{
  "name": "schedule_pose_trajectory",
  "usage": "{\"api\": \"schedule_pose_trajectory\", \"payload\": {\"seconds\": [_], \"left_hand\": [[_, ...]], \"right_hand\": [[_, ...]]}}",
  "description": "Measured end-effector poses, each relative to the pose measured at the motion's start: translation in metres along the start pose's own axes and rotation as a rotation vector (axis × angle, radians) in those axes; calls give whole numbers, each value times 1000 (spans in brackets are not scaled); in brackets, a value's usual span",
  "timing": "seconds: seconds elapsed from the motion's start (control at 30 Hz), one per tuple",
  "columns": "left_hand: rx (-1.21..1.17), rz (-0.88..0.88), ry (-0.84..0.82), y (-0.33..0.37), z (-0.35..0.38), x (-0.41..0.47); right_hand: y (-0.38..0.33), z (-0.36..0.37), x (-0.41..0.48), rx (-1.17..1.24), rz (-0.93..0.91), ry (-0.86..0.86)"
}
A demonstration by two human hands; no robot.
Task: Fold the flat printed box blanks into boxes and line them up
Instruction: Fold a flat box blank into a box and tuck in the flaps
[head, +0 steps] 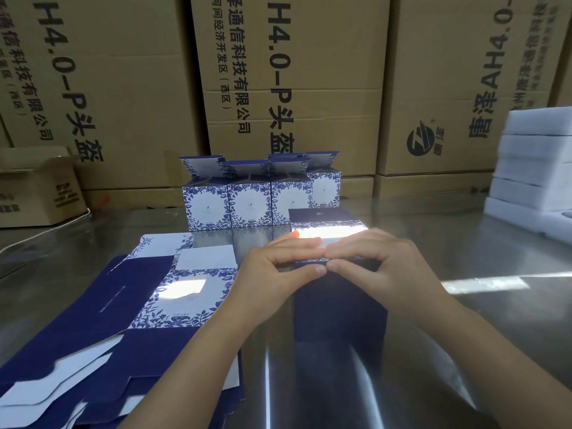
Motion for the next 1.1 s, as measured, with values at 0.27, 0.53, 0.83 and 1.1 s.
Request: {"api": "schedule_pose_trajectory", "payload": {"seconds": [0.27,0.53,0.83,1.1], "left_hand": [[-45,21,-40,-1,0,1],[-67,31,-29,-2,1,2],[-80,31,-40,-1,0,1],[2,32,-94,1,-3,3]], "right_hand": [[0,0,0,-5,-8,5],[0,1,0,-11,-15,8],[-1,2,1,-3,-16,6],[0,0,0,2,-5,2]]}}
Point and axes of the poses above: each hand's wrist, its own x-axis towards the middle knuckle, its own z-axis out of the palm, y = z × x, the point moved 2 cm from there along x, towards the middle knuckle, and after that the axes turned 5 degrees about -y, right-handed, at the moved point
